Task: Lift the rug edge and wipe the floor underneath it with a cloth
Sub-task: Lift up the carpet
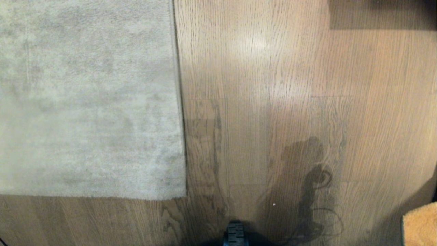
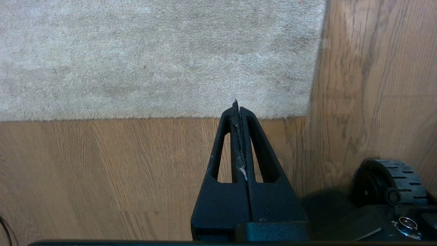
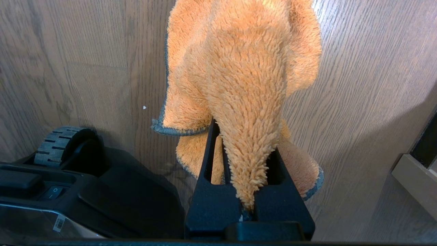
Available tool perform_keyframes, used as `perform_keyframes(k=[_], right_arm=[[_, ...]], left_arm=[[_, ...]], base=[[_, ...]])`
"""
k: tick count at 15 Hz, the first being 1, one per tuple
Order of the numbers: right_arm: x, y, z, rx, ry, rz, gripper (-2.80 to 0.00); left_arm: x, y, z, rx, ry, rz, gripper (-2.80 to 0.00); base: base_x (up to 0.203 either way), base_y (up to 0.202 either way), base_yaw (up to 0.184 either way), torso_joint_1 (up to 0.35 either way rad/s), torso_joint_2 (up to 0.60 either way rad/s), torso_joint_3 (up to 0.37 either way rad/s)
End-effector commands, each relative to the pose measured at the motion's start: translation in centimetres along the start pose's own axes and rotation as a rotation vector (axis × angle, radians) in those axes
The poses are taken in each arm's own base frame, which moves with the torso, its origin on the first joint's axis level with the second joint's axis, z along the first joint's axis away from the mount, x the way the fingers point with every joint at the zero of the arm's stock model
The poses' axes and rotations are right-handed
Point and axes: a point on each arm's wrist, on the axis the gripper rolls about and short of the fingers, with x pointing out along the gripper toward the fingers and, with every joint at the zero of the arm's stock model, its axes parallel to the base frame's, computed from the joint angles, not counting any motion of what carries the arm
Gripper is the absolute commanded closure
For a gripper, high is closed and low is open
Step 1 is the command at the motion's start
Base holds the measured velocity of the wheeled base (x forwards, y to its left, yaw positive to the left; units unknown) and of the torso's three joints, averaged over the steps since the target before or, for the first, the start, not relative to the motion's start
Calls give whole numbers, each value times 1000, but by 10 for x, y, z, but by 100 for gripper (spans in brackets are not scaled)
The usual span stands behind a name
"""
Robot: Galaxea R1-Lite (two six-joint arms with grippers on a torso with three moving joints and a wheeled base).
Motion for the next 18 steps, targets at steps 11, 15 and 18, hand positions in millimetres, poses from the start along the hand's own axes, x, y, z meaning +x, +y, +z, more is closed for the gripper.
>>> perform_keyframes(k=[11,15,18], right_arm=[[0,0,0,-2,2,1,0],[0,0,0,-1,2,1,0],[0,0,0,-1,2,1,0]], left_arm=[[4,0,1,3,83,-6,0],[5,0,3,8,101,-10,0],[8,0,20,2,161,-18,0]], base=[[0,0,0,0,0,0],[0,0,0,0,0,0],[0,0,0,0,0,0]])
